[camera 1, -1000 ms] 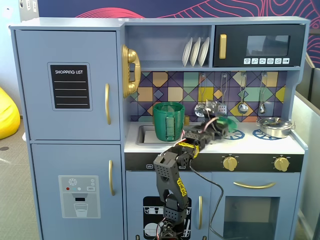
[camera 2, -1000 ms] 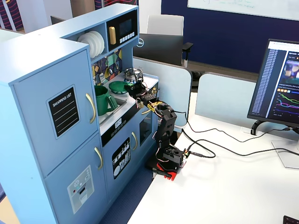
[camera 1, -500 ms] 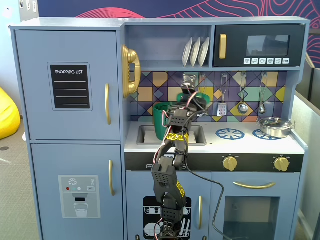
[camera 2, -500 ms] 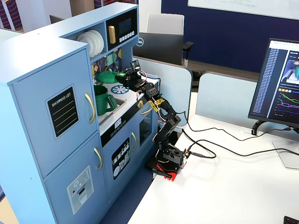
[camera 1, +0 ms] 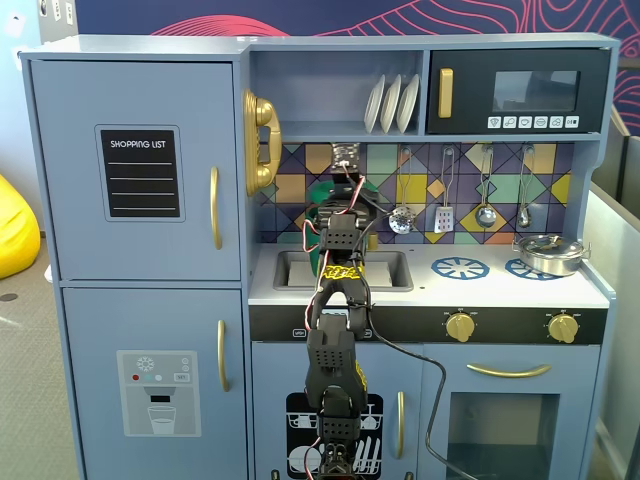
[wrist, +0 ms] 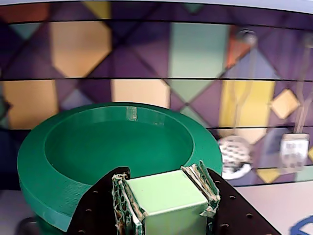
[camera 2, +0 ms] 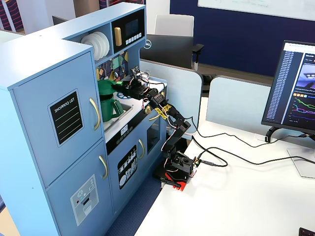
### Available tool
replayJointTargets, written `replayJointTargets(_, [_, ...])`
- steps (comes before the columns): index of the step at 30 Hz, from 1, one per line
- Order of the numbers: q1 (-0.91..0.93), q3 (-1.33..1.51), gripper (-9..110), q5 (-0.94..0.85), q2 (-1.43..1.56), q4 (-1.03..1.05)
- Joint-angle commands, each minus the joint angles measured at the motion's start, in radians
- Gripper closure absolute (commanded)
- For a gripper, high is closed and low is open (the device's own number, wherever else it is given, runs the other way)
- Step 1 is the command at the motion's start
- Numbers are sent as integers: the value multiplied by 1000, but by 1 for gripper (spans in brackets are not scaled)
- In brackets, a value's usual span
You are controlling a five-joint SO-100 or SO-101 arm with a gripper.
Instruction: Pick up the lid from the counter and put it on the green recipient
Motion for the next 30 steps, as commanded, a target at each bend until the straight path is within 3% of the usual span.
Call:
replayJointTargets(1, [-23, 12, 102, -9, 46, -54])
replayJointTargets(30, [9, 124, 102, -29, -21, -140])
